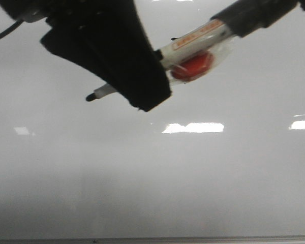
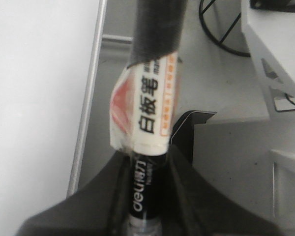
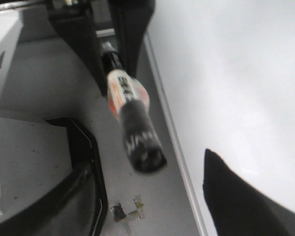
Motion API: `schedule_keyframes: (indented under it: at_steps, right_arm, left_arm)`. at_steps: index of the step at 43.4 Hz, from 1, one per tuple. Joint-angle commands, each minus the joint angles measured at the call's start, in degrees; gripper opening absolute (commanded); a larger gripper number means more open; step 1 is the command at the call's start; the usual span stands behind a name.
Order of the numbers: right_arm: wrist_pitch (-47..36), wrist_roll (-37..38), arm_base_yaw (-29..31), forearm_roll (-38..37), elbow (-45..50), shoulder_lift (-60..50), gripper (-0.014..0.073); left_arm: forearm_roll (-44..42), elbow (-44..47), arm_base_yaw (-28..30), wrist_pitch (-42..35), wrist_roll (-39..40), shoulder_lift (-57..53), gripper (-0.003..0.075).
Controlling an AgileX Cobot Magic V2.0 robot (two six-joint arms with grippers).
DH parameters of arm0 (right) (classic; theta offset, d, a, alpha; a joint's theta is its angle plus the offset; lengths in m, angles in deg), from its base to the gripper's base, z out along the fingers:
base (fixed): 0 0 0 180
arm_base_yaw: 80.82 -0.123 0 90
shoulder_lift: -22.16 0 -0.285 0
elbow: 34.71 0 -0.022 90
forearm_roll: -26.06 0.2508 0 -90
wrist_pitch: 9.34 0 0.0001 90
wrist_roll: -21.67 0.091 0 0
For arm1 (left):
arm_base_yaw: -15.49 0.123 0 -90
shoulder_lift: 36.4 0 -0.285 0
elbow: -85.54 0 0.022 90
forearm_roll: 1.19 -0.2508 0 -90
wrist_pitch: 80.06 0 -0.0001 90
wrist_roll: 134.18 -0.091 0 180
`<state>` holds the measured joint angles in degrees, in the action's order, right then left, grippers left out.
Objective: Write number 7 on whiteboard
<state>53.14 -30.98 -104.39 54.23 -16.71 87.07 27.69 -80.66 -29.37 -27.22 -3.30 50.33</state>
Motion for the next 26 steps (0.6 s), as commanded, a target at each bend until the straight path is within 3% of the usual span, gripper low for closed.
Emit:
schedule_keyframes:
  at_steps: [1,14,20,26]
  right_arm:
    - [-1.08,8.05,0.09,-5.34,-2.95,-3.23,0.05]
    - [-1.16,28.67,0.09,-9.22,-2.95,-5.93,0.05]
    - [-1.48,35.69,0.09,-10.14,-2.95,-5.93,0.05]
    - [-2.0,43.1,0.09,-14.32,-2.95,-5.93,0.0492]
  left_arm:
    - [-3.85,-2.18,2.26,-0.35,7.11,-3.62,0.0039]
    - [-27.93,-3.1,13.67,5.58,35.74,-11.63,0.0039]
    - [-36.3,-3.1,19.27,10.45,41.51,-16.57,0.0039]
    - [-38.69,-2.42,25.09,11.24,45.77,-21.4,0.0039]
